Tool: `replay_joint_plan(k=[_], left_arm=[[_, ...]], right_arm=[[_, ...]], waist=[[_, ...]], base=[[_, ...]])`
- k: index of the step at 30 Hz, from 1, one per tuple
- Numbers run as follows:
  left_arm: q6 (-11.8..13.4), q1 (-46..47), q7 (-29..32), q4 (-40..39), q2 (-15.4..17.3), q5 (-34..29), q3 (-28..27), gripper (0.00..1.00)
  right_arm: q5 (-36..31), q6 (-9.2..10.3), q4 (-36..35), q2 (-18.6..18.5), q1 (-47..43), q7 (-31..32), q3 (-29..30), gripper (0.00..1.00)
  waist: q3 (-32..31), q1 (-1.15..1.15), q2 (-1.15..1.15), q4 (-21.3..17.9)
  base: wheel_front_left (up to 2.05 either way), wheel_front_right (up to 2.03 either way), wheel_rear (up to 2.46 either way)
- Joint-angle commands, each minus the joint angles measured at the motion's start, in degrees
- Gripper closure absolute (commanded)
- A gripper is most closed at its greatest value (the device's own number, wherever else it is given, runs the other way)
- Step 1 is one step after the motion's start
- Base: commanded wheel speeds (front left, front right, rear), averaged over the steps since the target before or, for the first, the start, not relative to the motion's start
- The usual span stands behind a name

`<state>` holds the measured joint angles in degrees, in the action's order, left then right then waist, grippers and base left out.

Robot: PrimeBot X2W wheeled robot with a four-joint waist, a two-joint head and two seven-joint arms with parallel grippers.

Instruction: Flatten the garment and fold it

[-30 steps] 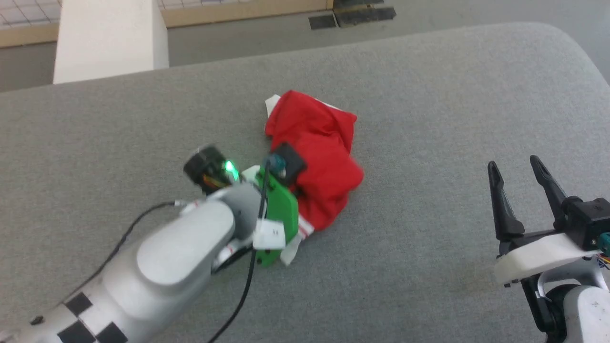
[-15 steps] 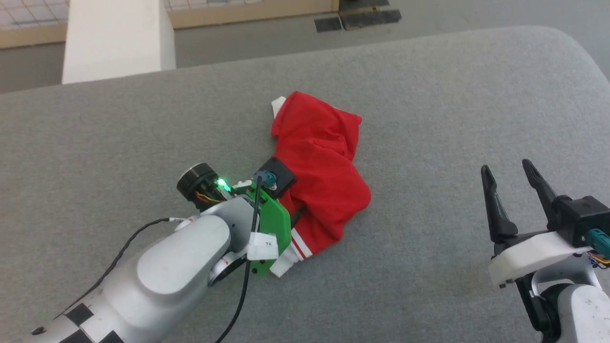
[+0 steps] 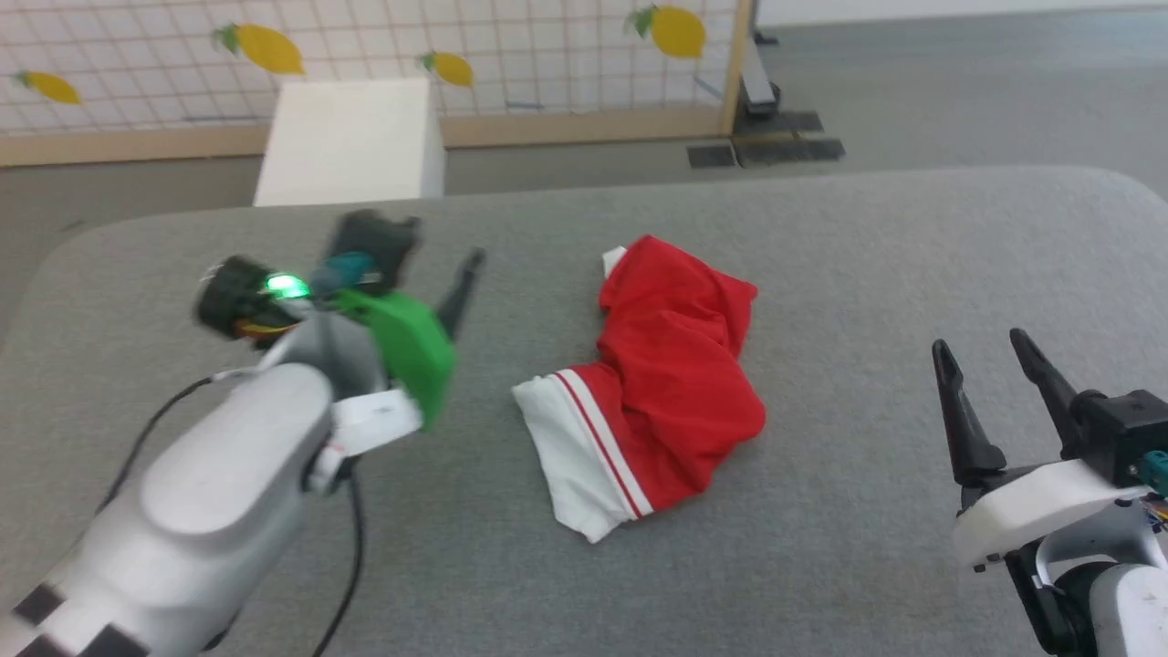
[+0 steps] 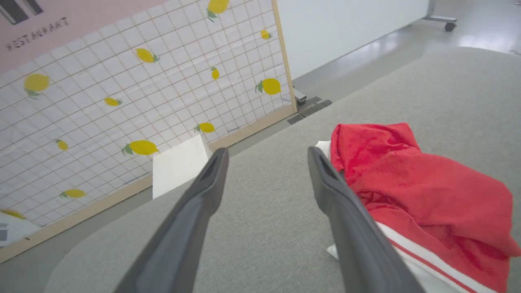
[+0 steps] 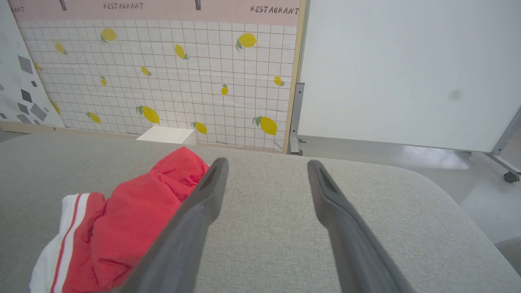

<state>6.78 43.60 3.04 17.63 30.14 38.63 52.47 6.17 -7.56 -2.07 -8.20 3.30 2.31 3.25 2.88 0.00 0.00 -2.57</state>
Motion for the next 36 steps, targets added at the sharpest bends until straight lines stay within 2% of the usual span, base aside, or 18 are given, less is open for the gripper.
replay_joint_plan(k=[1, 6, 10, 14, 20, 24, 36], left_arm=[[1.9, -2.4, -1.5, -0.3, 1.3, 0.8, -1.1, 0.00], [8.7, -9.6, -8.3, -4.7, 5.8, 1.7, -5.5, 0.00], [13.0, -16.6, -12.2, -9.7, 8.0, 2.8, -7.5, 0.00], [16.9, -23.4, -15.0, -14.3, 8.5, 3.8, -8.7, 0.00], [20.7, -30.6, -17.1, -18.4, 8.1, 4.1, -10.0, 0.00], [21.4, -33.6, -17.6, -19.8, 7.7, 3.4, -10.4, 0.00], [20.2, -34.0, -17.7, -19.6, 6.6, 1.0, -9.1, 0.00]], right_arm=[[0.5, 0.08, -0.7, -0.3, -0.7, -0.3, -0.2, 0.00], [1.4, 0.08, -1.7, -1.4, -1.7, 0.5, -1.0, 0.00], [1.9, 0.08, -2.2, -1.9, -2.6, 1.1, -1.5, 0.00], [2.1, 0.08, -2.7, -1.9, -3.5, 1.5, -2.2, 0.00], [2.0, 0.08, -3.1, -1.3, -4.7, 1.8, -2.4, 0.00], [1.8, 0.08, -3.1, -1.0, -5.3, 1.7, -2.1, 0.00], [1.1, 0.08, -3.5, -0.3, -5.2, 1.6, -2.1, 0.00]], waist=[[-2.4, 0.00, 0.00, 2.5], [-3.7, 0.00, 0.00, 3.5], [-4.3, 0.00, 0.00, 3.9], [-4.6, 0.00, 0.00, 4.0], [-4.9, 0.00, 0.00, 3.6], [-4.7, 0.00, 0.00, 3.2], [-3.1, 0.00, 0.00, 2.9]], base=[[0.00, 0.00, 0.00], [0.00, 0.00, 0.00], [0.00, 0.00, 0.00], [0.00, 0.00, 0.00], [0.00, 0.00, 0.00], [0.00, 0.00, 0.00], [0.00, 0.00, 0.00]])
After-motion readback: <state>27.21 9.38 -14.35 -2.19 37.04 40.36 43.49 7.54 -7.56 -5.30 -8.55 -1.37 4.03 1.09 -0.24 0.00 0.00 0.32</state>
